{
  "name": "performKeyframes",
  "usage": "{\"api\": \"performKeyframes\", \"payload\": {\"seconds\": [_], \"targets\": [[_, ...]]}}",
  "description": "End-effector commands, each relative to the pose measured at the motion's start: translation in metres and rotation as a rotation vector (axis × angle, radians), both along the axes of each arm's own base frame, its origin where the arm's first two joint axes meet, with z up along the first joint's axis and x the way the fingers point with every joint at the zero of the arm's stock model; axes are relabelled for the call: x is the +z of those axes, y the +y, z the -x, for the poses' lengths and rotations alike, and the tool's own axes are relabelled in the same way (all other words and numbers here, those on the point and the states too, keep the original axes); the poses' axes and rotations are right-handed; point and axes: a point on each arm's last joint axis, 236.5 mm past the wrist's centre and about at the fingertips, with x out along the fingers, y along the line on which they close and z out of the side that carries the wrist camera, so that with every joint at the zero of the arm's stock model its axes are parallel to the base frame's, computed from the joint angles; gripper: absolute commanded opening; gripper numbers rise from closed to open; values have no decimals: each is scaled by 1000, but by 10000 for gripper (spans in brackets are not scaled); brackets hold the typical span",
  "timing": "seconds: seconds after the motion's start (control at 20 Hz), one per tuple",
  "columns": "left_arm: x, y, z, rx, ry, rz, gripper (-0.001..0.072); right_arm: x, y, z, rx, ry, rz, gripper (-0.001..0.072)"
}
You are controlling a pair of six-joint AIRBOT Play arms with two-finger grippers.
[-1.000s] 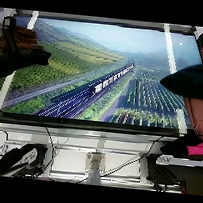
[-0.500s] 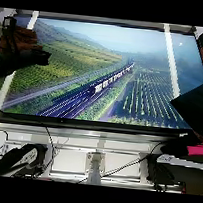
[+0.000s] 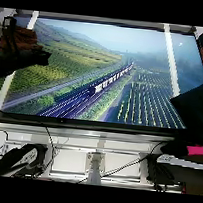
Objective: Fold the clothes and pants, and hang the long-sleeved shirts on hangers.
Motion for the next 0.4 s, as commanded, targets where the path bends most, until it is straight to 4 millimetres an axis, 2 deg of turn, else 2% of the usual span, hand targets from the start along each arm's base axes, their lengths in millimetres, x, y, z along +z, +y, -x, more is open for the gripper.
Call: {"api": "performKeyframes", "payload": {"seconds": [0.0,0.2,0.35], "targets": [[1,0,0,1,-1,0,52,3,17,-44,69,-183,-65,689],[1,0,0,1,-1,0,52,22,31,-91,159,-399,-86,689],[1,1,0,1,-1,0,52,32,40,-107,182,-479,-109,689]]}}
